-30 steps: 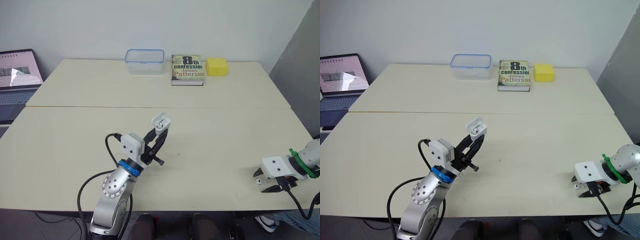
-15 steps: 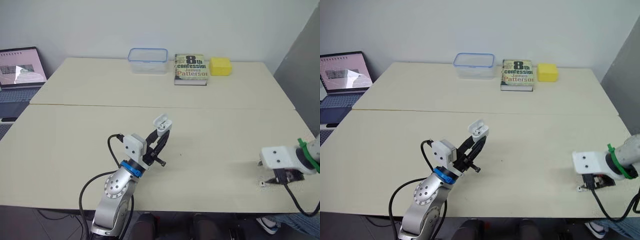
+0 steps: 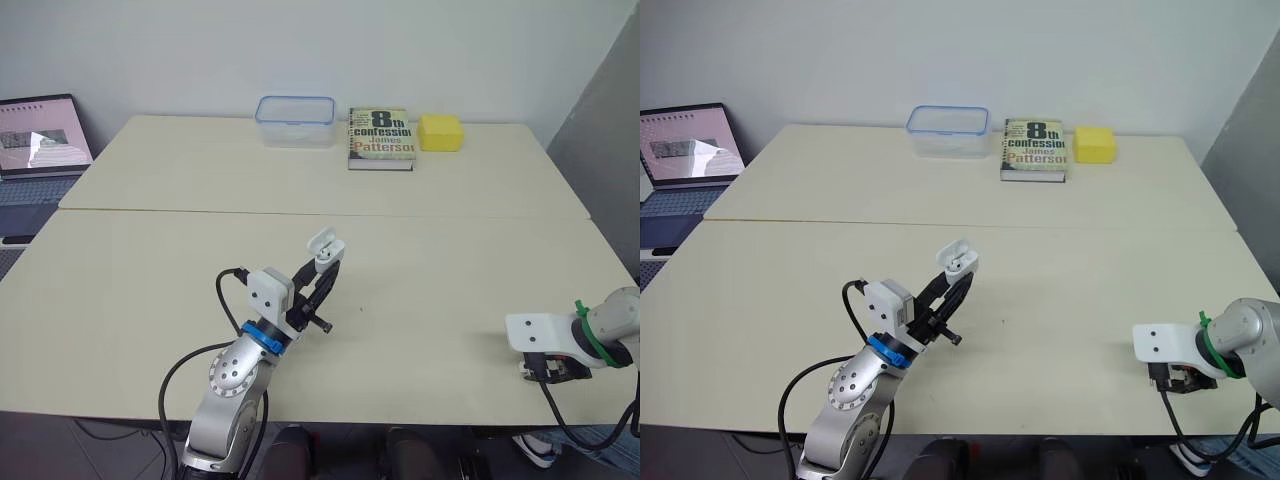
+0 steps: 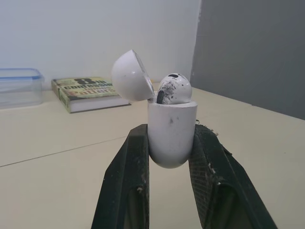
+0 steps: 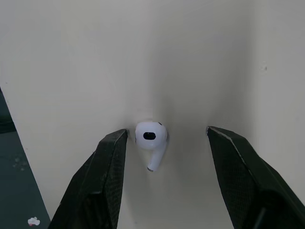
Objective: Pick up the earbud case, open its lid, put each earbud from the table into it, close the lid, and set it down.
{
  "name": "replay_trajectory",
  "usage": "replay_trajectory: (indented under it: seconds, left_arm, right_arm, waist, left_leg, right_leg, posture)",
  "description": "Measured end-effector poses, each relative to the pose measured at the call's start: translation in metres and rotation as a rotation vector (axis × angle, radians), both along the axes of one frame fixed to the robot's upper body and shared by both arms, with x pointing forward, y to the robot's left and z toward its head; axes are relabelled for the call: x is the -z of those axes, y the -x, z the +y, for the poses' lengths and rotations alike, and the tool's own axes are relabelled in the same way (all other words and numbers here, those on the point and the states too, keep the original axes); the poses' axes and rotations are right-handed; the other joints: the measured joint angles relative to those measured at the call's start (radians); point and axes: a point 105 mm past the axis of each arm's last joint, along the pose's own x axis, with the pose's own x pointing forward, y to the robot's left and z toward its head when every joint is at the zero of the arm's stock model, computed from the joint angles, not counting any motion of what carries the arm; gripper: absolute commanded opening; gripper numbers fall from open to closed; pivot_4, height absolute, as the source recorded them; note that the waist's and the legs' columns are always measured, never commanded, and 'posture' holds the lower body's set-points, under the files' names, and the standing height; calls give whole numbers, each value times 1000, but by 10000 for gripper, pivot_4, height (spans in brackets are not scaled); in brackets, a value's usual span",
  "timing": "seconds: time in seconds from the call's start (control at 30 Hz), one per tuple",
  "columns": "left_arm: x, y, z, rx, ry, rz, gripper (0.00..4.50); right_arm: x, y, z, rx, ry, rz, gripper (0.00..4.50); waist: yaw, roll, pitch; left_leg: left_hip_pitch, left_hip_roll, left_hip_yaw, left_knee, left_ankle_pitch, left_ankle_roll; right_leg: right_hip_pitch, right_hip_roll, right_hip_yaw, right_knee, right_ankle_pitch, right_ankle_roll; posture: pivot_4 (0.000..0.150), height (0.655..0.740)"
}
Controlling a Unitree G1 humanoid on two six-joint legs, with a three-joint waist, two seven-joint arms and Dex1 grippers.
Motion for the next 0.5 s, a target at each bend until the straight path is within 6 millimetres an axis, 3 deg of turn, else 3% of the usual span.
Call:
replay_trajectory:
  seconds: [0.13,0.23,0.4,0.5]
  left_arm:
    - [1,0,0,-2,0,5,7638]
    - [1,0,0,-2,0,5,7638]
    - [1,0,0,-1,0,4,7638]
    - [1,0,0,0,0,2,7638]
  right_arm:
    - [1,0,0,13,-5,3,27333]
    - [2,1,0,24,-9,10,21668]
    - [3,3,3,17,-14,18,4353]
    - [3,4,3,15,-16,17,4100]
  waist:
    - [0,0,0]
    - [0,-1,0]
    - [-5,-2,-1]
    - [-5,-2,-1]
  left_leg:
    - [0,0,0,0,0,0]
    - [0,0,0,0,0,0]
    - [2,0,0,0,0,0]
    - [2,0,0,0,0,0]
  right_leg:
    - [1,0,0,0,0,0]
    - [1,0,0,0,0,0]
    - [2,0,0,0,0,0]
    - [2,0,0,0,0,0]
  posture:
    - [1500,7400]
    - [1500,7400]
    - [1500,7400]
    - [1500,7400]
